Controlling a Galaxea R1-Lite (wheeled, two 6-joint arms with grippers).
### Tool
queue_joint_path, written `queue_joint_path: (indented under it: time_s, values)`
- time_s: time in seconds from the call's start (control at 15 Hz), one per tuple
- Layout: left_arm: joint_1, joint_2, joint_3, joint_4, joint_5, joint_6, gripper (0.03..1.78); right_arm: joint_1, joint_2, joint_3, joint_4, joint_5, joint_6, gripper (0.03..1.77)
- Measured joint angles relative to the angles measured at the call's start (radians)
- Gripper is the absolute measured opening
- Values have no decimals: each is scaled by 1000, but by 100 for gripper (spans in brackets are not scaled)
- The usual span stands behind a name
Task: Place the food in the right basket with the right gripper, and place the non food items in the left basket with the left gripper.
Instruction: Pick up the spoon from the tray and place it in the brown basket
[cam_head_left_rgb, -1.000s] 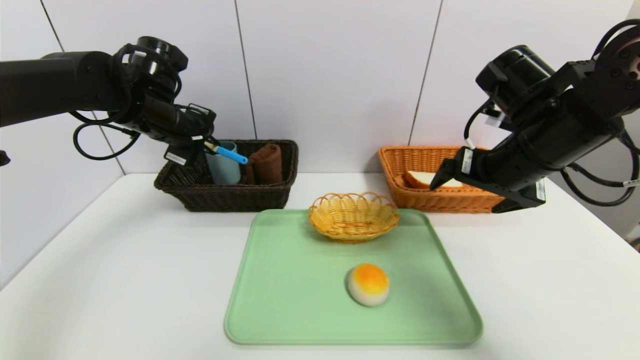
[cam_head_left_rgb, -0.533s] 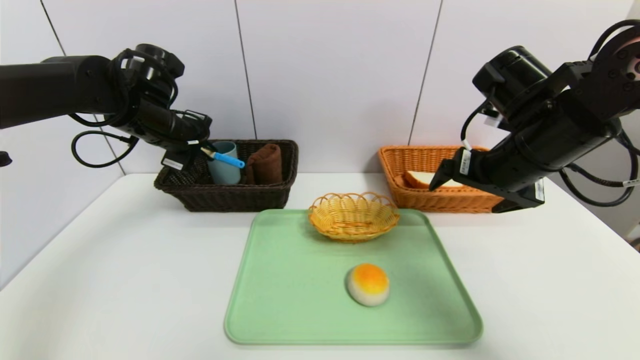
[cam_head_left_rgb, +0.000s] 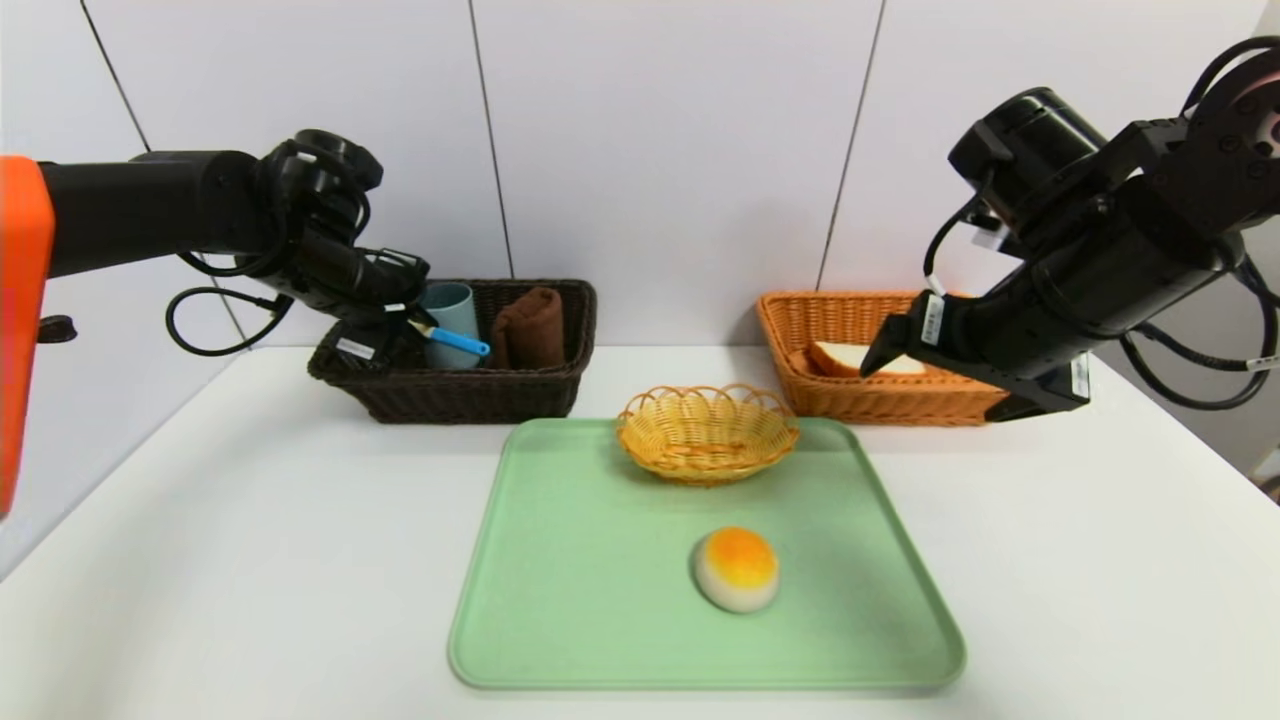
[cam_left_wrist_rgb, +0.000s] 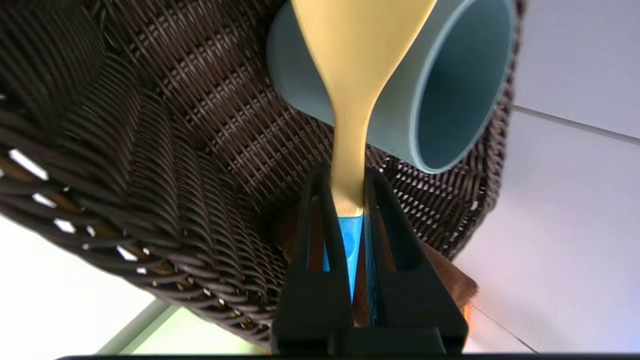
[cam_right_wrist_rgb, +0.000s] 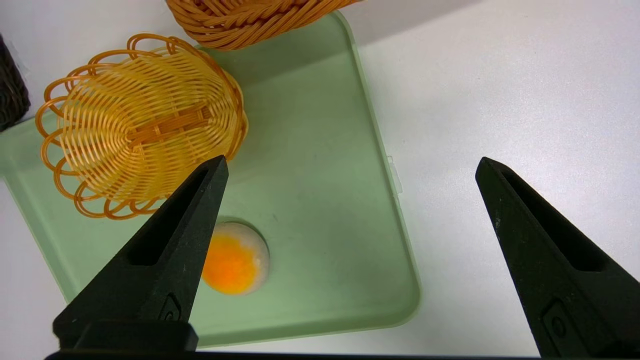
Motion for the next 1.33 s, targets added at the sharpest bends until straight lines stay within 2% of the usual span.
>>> queue_joint_path:
  time_s: [1.33]
  values:
    - [0,69,-6,-40,3,10,15,-3,17,-12,1,-3,-4,171]
